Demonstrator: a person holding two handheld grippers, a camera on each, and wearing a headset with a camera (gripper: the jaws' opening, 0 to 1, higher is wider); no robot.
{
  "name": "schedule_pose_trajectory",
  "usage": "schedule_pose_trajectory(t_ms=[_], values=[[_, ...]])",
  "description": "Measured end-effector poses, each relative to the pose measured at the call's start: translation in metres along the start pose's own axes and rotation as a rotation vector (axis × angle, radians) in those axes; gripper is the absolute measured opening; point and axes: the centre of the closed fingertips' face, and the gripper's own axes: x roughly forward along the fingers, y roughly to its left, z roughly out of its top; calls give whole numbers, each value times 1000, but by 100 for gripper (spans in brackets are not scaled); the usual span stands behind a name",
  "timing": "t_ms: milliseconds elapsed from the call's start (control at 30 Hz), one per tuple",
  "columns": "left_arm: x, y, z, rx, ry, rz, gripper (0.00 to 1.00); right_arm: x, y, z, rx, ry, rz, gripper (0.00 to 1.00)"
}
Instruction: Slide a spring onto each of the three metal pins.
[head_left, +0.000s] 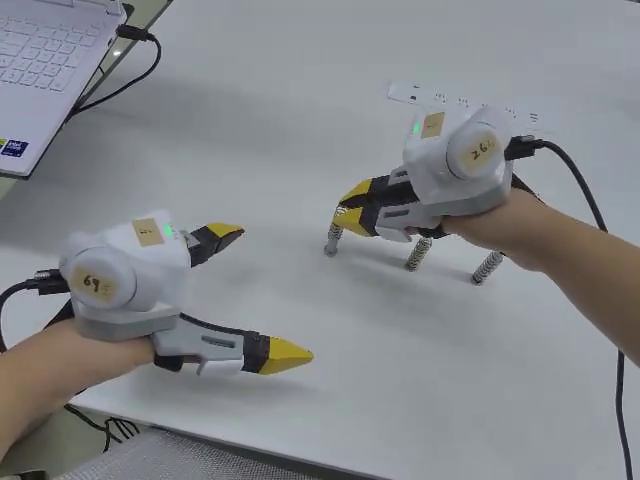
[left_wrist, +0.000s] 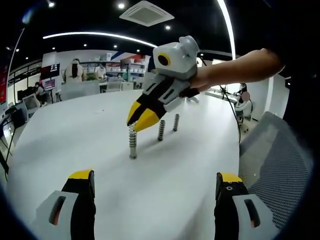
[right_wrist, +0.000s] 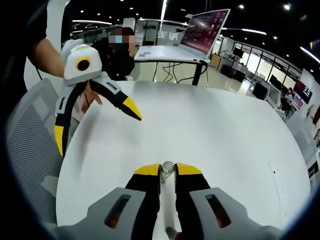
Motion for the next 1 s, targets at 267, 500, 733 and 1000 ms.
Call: schedule_pose_trajectory(t_ms=[267,500,733,1000], values=[[1,0,0,0,2,-2,99,6,3,-8,0,24,13,8],[2,1,2,0,2,1,99,12,7,-20,-10,61,26,8],[2,1,3,-1,3,0,99,16,7,-23,7,51,22,8],[3,0,1,2,7,-3,99,15,6,-24,33,42,16,9]])
